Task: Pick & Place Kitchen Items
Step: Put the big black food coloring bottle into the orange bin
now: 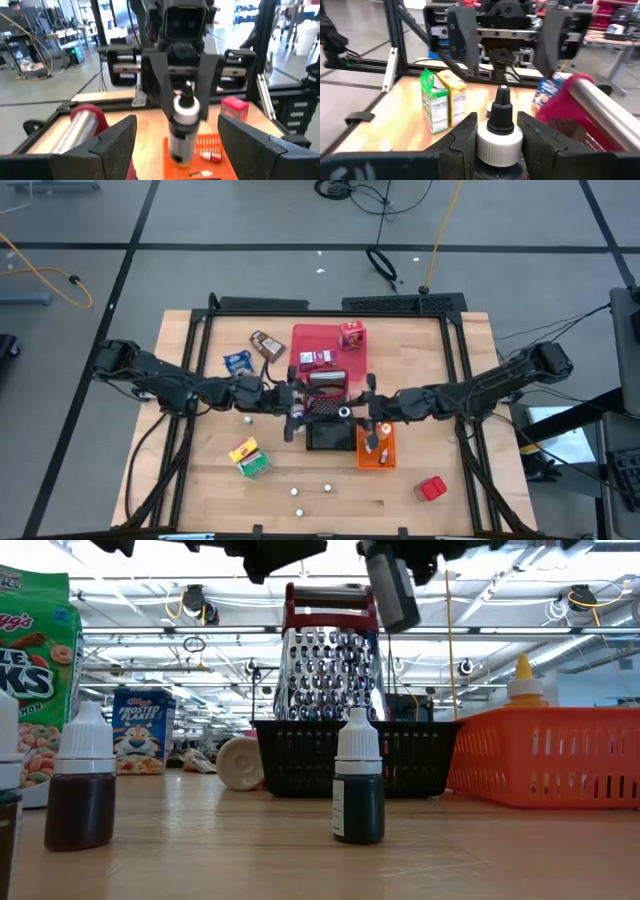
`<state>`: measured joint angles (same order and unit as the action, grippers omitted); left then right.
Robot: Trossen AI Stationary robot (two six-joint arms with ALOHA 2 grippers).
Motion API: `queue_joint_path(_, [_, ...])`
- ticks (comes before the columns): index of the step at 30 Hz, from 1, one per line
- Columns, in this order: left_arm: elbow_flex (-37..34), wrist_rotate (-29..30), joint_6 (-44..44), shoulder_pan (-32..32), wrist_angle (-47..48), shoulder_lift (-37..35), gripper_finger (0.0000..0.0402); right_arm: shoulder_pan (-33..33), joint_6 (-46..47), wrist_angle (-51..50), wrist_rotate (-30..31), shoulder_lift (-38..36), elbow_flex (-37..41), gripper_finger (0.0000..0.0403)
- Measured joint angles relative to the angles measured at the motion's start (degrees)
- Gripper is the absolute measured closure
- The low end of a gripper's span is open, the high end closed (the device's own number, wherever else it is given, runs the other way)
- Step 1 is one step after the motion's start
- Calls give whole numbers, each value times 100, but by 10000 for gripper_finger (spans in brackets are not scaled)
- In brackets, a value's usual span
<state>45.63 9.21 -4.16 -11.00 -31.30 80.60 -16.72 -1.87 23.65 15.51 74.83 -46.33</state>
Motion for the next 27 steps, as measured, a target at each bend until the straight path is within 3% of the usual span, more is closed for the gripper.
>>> queue_joint_path(11, [0,-9,20,0,-8,9,127,-531,419,1029,1237,-802,1473,291])
queue_joint_path(18, [0,-9,20,0,-28,9,128,-602,631,2344,1299,-953,2532,291])
queue_joint_path(27, [0,-10,9,0,-53,9,128,-602,735,3259,1466,-949,3390,290])
